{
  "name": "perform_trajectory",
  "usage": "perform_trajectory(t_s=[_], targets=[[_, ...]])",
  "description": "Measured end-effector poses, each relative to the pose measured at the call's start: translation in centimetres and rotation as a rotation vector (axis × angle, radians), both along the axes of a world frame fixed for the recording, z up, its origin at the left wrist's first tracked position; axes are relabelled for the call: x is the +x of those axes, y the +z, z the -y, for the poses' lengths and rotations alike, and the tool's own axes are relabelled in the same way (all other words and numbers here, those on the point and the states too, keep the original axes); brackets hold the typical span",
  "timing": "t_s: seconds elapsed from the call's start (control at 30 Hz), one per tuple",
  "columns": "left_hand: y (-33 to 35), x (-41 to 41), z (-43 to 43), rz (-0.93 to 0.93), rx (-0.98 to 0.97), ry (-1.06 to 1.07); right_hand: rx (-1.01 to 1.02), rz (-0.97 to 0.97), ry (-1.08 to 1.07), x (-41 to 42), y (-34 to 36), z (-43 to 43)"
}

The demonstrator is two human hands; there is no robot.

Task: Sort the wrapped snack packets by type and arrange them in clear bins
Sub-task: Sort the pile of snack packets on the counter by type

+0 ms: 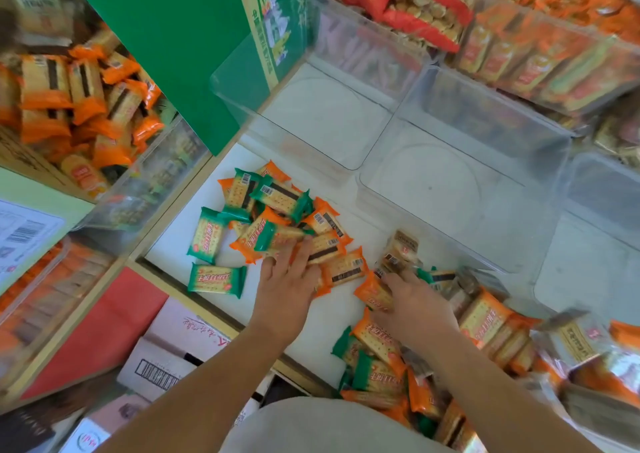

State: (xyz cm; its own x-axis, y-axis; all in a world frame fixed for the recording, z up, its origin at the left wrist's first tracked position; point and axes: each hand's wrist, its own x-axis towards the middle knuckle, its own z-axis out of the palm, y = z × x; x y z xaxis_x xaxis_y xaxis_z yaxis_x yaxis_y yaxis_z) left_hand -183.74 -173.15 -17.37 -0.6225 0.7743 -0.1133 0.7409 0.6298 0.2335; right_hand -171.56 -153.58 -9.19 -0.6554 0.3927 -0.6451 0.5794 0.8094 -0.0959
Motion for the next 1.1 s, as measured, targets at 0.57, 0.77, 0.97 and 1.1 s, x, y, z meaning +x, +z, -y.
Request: perform_trajectory(t_s=[0.57,0.77,0.97,1.1], targets=[[6.2,2.7,-1.6,1.04,0.493,0.742,-0.637,-0.491,-0.785,-0.8,3.9,1.1],[5.5,-2.3,1.1,0.836,0.508,1.027,-0.376,-0.528,-0.742,2.8,5.3,-0.6],[5.8,3.7,0.4,0.643,0.536,0.836,-0.348,-0.558,-0.712,4.9,5.9,-1.2],[4.6,6.7,-2.7,0.787,0.217,0.421,-0.324,-0.607,-0.694,7.3,6.2,-0.9]])
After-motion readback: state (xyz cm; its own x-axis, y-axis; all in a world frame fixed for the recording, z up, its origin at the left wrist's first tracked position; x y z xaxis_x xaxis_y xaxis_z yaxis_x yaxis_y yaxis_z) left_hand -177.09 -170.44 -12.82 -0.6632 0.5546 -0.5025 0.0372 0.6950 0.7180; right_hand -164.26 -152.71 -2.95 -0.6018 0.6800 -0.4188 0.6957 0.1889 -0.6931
